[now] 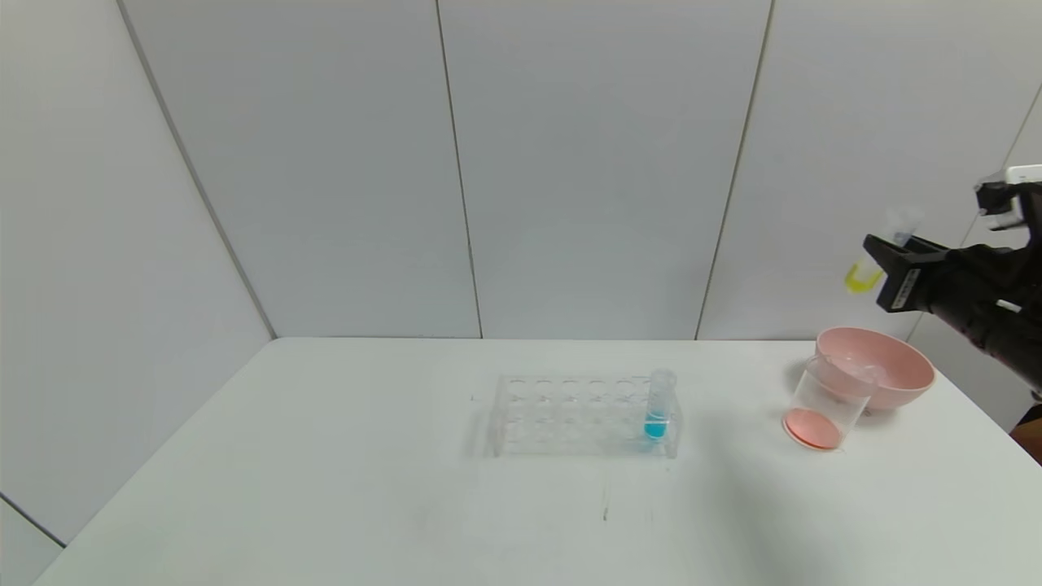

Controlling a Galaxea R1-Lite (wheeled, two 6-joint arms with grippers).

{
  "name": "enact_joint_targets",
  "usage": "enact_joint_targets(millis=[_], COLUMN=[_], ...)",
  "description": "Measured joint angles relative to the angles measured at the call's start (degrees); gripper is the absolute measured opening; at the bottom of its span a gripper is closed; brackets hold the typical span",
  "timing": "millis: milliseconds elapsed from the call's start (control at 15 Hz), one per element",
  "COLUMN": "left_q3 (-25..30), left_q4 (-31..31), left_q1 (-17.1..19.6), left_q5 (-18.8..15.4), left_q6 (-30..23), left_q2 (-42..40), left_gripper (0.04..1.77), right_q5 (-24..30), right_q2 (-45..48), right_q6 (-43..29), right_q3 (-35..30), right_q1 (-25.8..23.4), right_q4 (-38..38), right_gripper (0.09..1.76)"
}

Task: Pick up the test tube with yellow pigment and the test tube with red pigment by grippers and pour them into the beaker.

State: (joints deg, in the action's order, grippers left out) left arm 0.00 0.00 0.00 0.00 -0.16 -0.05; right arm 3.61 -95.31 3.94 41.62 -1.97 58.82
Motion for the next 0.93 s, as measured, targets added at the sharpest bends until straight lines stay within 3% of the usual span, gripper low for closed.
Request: enact_joint_targets(millis=[200,400,733,933], left_q3=[0.0,0.0,0.0,0.0], left_q4=[0.0,0.0,0.0,0.0], left_q1=[-0.02,0.0,0.0,0.0], left_q5=[0.0,0.0,0.0,0.0], left_q6=[0.0,0.0,-0.02,0.0], left_q2=[0.0,0.0,0.0,0.0], left_gripper=[1.76,1.76,1.76,1.76], right_q5=[12.35,20.2,21.65,21.7], right_q2=[-0.94,-2.99,-6.9,-9.0], right_q6=[4.0,13.39,29.39,35.15], right_q3=[-0.02,0.83,-0.39,-1.49], right_q1=[-10.4,-15.85,-16.85,-15.74], right_q4=[0.2,0.77,0.95,0.82], right_gripper=[0.49,0.49,0.49,0.49])
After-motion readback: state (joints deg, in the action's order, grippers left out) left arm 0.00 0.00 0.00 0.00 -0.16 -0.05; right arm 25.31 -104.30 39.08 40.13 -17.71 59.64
